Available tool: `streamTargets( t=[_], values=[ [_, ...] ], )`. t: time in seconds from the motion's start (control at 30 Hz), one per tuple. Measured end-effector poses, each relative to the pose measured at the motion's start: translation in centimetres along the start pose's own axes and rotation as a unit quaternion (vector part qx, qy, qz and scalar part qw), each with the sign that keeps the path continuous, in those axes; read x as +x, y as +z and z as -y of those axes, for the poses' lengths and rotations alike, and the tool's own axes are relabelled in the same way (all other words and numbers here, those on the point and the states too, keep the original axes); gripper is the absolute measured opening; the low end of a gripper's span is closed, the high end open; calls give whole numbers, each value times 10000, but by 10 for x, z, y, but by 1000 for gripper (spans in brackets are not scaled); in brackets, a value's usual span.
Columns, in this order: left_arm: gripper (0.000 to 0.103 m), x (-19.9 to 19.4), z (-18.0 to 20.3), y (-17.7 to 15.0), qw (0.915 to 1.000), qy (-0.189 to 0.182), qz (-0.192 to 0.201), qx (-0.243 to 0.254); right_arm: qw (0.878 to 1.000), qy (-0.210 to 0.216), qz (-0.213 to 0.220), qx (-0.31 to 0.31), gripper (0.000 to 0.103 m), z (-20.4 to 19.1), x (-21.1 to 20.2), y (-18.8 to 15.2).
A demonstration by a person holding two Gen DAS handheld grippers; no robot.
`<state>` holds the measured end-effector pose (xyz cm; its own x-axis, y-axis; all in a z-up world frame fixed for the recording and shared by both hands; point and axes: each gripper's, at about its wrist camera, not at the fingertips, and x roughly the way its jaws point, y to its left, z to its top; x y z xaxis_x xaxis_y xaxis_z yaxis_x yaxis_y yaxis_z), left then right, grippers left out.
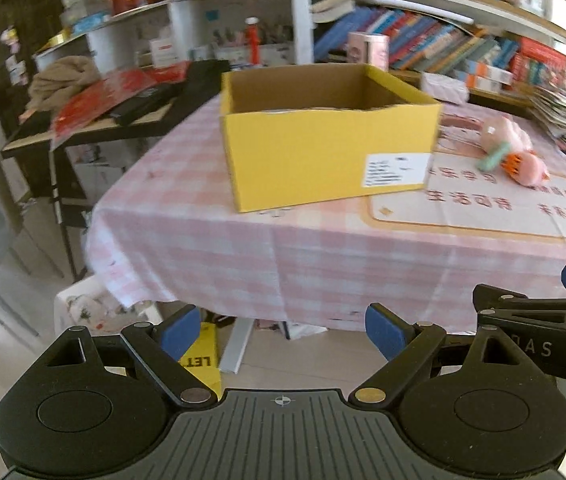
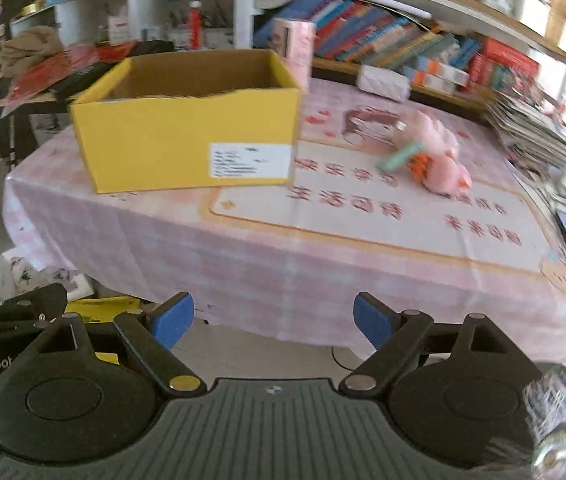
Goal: Organize objects
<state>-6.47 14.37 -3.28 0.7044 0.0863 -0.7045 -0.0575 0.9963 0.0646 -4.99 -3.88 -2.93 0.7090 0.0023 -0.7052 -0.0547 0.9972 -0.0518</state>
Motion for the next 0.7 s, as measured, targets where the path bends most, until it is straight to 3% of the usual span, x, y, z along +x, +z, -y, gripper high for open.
streamTargets(
  t=[0.4,0.7],
  values=[
    [92,18,52,14,9977,-472,-97,468,9979,-467,-169,420,87,52,7,-6],
    [92,45,95,46,9968,-564,-147,554,9968,-545,-272,524,87,98,34,17]
  ],
)
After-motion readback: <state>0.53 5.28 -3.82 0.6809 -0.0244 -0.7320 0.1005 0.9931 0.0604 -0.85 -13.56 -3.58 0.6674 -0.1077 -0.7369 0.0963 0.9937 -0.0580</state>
